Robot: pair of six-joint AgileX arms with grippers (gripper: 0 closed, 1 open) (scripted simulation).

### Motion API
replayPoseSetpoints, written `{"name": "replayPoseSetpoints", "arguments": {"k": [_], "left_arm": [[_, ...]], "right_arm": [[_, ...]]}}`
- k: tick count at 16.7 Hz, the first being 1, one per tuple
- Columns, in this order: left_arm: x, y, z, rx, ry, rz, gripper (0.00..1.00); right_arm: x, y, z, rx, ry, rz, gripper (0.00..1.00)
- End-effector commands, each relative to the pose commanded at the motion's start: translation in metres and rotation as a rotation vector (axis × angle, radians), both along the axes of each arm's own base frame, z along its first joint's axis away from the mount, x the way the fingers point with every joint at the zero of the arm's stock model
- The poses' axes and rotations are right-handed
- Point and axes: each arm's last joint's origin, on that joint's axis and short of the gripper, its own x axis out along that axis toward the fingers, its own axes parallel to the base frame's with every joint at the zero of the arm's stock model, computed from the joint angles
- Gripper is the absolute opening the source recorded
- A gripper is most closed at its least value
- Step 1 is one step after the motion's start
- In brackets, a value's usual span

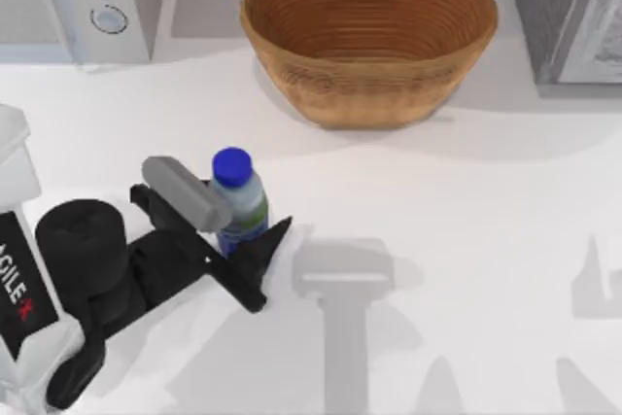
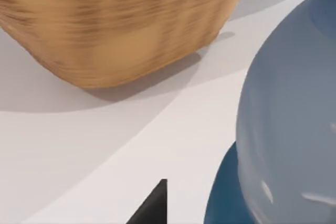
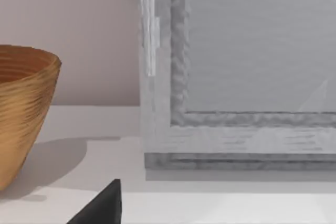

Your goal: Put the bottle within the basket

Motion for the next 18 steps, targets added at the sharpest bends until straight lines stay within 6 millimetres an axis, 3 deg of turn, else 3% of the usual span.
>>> {"name": "replayPoseSetpoints", "arguments": {"k": [7, 18], "left_arm": [[0.0000, 0.0000, 0.0000, 0.000, 0.000, 0.000, 0.02], [0.0000, 0.0010, 0.0018, 0.001, -0.002, -0.002, 0.00]], "right_arm": [[0.0000, 0.0000, 0.0000, 0.000, 0.000, 0.000, 1.00], [0.0000, 0.0000, 0.0000, 0.000, 0.000, 0.000, 1.00]]}}
